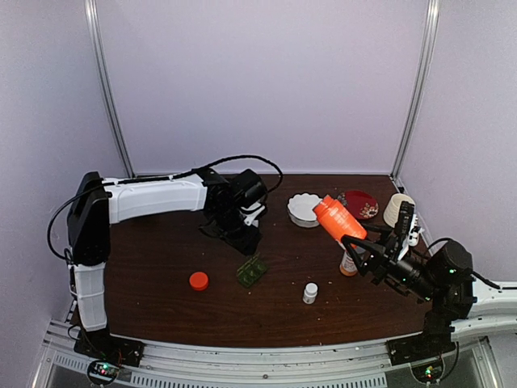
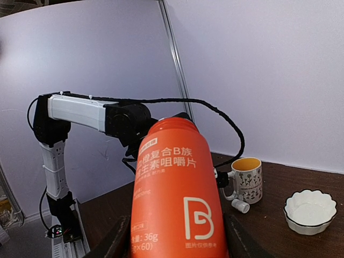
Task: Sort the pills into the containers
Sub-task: Pick up the pill container from the center of the board.
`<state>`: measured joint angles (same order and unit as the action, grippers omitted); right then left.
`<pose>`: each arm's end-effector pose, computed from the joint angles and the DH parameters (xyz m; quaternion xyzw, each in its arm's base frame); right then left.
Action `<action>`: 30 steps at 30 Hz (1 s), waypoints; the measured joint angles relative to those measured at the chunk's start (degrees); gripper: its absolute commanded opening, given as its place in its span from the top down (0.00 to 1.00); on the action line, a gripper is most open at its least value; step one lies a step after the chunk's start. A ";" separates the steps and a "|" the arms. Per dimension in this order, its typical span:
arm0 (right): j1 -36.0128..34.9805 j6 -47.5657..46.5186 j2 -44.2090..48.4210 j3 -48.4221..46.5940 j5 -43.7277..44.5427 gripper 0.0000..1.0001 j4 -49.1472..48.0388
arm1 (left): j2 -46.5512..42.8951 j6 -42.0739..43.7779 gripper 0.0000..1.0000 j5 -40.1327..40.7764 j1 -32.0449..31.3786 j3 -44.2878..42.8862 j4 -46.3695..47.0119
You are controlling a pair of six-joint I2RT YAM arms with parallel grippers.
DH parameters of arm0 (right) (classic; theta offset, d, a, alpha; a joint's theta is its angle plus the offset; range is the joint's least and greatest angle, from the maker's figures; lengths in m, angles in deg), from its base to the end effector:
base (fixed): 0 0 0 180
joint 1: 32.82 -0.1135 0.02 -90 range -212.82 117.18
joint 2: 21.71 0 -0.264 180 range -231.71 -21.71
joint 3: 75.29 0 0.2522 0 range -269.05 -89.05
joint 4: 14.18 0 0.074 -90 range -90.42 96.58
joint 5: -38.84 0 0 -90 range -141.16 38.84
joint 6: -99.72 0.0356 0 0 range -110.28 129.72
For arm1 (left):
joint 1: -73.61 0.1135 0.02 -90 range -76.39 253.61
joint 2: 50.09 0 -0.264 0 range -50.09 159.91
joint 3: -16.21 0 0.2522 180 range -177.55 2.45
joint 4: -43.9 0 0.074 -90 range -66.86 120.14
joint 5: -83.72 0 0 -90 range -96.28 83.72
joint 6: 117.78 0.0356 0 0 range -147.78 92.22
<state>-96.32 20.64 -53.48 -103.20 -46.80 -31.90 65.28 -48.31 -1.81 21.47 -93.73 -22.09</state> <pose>0.0709 0.1362 0.2618 -0.2461 0.5657 0.4571 0.6407 0.2594 -0.3292 0.2244 0.2625 0.9506 -0.0646 0.1527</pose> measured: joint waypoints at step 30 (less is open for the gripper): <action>0.00 -0.02 -0.15 0.02 0.17 1.00 0.00 | 4.81 5.16 0.77 -8.28 1.09 -0.20 0.81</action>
<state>-96.32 20.62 -53.63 -103.18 -46.62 -31.90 70.09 -43.16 -10.10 22.56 -93.93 -21.28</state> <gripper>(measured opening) 0.521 0.364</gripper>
